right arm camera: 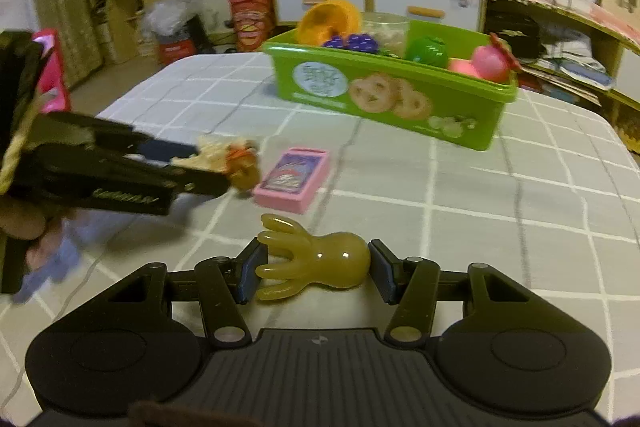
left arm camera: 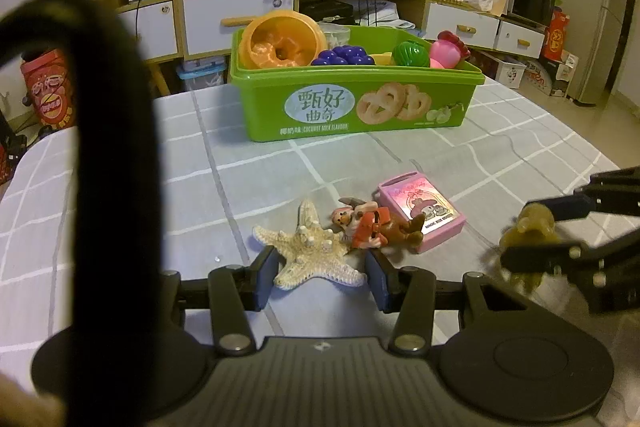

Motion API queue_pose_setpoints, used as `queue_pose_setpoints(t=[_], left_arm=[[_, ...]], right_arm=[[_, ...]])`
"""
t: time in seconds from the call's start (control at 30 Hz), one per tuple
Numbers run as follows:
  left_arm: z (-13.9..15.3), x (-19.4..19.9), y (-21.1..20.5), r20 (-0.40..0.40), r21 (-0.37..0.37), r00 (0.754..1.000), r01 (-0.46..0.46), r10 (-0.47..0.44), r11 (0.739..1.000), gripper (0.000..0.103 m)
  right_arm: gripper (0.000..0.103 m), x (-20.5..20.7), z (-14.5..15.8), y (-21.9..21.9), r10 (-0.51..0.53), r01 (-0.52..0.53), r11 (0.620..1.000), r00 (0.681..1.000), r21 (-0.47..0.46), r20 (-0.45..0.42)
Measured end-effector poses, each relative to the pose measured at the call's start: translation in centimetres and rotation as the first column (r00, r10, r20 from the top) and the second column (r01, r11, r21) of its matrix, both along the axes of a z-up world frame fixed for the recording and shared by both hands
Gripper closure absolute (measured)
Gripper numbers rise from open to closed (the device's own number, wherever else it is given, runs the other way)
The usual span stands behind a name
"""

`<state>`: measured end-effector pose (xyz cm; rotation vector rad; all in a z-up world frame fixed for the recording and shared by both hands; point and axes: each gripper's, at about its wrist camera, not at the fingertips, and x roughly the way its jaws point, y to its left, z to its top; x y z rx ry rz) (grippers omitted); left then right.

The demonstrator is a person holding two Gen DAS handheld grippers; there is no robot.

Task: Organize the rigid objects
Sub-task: 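Carry the starfish and octopus into the green bin and release both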

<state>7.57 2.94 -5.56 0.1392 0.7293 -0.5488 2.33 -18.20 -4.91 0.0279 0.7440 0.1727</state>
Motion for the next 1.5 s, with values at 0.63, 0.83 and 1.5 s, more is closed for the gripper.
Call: queue_pose_setpoints(t=[0.63,0.83,1.5], left_arm=[[2.5,-0.4,1.2,0.006,-0.075,1.000,-0.026,0.027,0.997,0.077],[3.1,-0.3,1.2,0.014,-0.084,0.999,-0.032,0.034,0.996,0.077],[6.6,4.5,-1.3,0.040,-0.141,0.995,-0.087,0.094,0.986,0.077]], right_arm=[[0.044,0.8,2.2,-2.7,-0.088,0.085,0.994,0.995,0.070,0.047],[0.044,0.9,2.7,-3.2,-0.103,0.098,0.992,0.993,0.083,0.057],[0.044,5.2,6.2,-5.6,-0.233,0.217,0.952,0.971,0.217,0.049]])
